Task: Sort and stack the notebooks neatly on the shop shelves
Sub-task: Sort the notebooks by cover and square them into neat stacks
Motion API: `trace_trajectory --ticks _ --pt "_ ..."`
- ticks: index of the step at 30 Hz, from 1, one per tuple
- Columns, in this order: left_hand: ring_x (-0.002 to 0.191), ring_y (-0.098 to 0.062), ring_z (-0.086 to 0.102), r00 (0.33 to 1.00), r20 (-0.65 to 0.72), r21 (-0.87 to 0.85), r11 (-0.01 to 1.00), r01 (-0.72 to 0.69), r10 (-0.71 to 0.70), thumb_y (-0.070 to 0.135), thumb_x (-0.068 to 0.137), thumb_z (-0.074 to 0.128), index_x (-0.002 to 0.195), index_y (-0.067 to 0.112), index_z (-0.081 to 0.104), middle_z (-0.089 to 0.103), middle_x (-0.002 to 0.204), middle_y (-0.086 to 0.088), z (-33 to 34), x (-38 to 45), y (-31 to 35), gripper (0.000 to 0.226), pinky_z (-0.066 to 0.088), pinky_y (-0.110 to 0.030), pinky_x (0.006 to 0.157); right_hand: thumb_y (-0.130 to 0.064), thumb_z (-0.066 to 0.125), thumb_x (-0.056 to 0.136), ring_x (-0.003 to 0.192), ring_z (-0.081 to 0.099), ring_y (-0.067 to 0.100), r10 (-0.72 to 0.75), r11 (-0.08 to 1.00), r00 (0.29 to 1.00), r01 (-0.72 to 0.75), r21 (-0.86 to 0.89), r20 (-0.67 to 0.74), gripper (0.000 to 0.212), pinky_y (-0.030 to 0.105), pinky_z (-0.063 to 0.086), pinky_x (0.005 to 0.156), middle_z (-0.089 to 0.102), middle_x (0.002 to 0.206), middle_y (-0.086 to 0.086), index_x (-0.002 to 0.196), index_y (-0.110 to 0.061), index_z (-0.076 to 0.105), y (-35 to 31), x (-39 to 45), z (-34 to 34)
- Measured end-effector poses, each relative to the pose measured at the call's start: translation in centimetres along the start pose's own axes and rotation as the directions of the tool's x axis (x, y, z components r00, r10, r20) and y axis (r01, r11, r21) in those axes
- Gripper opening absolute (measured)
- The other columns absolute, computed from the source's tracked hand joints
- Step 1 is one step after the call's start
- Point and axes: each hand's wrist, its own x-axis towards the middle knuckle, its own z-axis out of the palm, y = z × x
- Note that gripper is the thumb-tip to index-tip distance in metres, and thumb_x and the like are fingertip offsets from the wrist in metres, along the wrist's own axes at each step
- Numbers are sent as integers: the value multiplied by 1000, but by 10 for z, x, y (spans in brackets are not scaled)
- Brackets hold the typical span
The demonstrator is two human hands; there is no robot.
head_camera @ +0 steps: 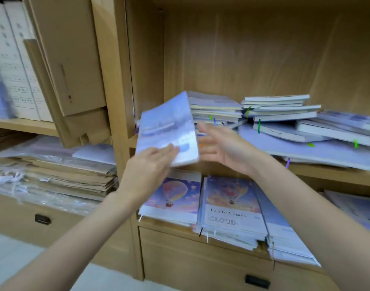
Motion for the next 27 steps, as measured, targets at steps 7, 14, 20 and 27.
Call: trace_trajectory --ticks 7,14,20,27 --pt "131 -38 33 917 345 -163 949 269 -200 68 75 43 137 42 31 28 151 -9 -11 -33 -2 68 34 -53 105 6 50 90 69 63 12 -126 956 978 76 -283 -165 32 24 55 62 70 87 11 115 -13 51 27 -5 21" --pt "145 -24 -3 902 265 -345 840 419 -341 38 64 82 140 41 12 -7 156 -12 -21 40 9 103 13 -34 113 2 57 85 56 56 19 -565 750 798 388 -536 -212 31 35 48 62 67 66 6 89 -29 53 -23 -5 18" --pt "137 -23 30 964 133 -209 944 254 -230 16 81 70 142 18 36 18 153 -8 -21 111 -31 70 16 -6 100 3 63 82 92 64 27 -353 920 878 261 -293 -324 35 42 57 77 61 111 17 103 -18 43 -61 48 14" --pt "128 -23 43 818 329 -128 836 533 -471 19 86 65 139 11 38 46 139 -8 -4 84 -72 61 34 -28 102 17 48 86 85 60 31 -308 801 829 491 343 -467 36 31 57 51 49 112 28 112 -5 38 -120 66 -28"
